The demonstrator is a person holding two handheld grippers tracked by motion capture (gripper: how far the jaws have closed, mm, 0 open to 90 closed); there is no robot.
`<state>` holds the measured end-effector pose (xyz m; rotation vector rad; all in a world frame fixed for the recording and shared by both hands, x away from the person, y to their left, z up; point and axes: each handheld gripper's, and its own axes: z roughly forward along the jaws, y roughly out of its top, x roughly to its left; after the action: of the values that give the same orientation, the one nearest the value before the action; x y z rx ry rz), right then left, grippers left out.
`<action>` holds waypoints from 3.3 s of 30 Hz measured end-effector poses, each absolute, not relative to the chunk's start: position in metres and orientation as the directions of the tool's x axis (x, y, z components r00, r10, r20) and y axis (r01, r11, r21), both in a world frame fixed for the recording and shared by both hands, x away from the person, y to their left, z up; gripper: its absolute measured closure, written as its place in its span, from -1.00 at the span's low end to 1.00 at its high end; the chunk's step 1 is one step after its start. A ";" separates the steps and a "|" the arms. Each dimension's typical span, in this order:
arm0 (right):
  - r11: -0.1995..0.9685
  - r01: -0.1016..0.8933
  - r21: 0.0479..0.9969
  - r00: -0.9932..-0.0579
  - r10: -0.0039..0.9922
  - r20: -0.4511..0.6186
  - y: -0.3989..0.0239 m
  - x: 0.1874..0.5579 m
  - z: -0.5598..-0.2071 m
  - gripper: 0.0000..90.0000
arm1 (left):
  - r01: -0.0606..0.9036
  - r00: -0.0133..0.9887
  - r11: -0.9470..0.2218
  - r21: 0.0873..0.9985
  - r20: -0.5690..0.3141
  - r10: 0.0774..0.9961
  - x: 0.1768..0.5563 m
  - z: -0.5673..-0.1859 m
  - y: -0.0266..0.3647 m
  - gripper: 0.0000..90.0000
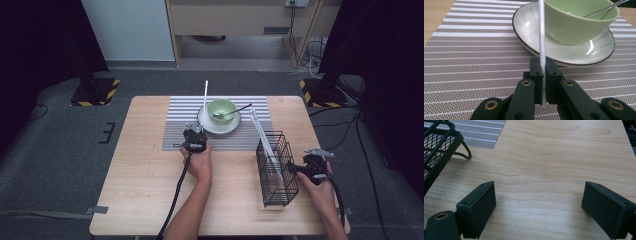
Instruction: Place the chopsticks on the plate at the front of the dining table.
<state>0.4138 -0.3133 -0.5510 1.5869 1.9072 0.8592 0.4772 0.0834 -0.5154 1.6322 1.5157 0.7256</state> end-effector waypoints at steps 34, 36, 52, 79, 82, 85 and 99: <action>0.121 0.658 0.743 -0.191 0.982 0.010 -0.313 0.414 -0.551 -0.74 | 0.630 0.109 0.021 0.777 -0.115 0.987 0.487 -0.527 0.085 0.91; 0.121 0.658 0.743 -0.191 0.981 0.010 -0.313 0.414 -0.551 -0.74 | 0.630 0.110 0.020 0.777 -0.114 0.987 0.487 -0.527 0.085 0.91; 0.121 0.658 0.743 -0.192 0.981 0.010 -0.313 0.414 -0.551 -0.74 | 0.630 0.111 0.023 0.776 -0.119 0.987 0.488 -0.529 0.082 0.91; 0.121 0.658 0.743 -0.192 0.981 0.010 -0.313 0.414 -0.551 -0.74 | 0.624 0.108 0.029 0.781 -0.122 0.987 0.489 -0.532 0.077 0.89; 0.121 0.658 0.743 -0.192 0.981 0.009 -0.313 0.414 -0.551 -0.74 | 0.626 0.113 0.026 0.780 -0.123 0.986 0.489 -0.533 0.076 0.86; 0.122 0.658 0.743 -0.192 0.981 0.010 -0.313 0.414 -0.551 -0.74 | 0.627 0.112 0.030 0.779 -0.128 0.985 0.489 -0.533 0.076 0.81; 0.122 0.658 0.743 -0.192 0.981 0.009 -0.313 0.414 -0.551 -0.74 | 0.627 0.146 0.024 0.779 -0.148 0.978 0.489 -0.533 0.068 0.78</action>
<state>0.4143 -0.3132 -0.5511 1.5799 1.9119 0.8604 0.4891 0.0677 -0.5329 1.6852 1.5612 0.6003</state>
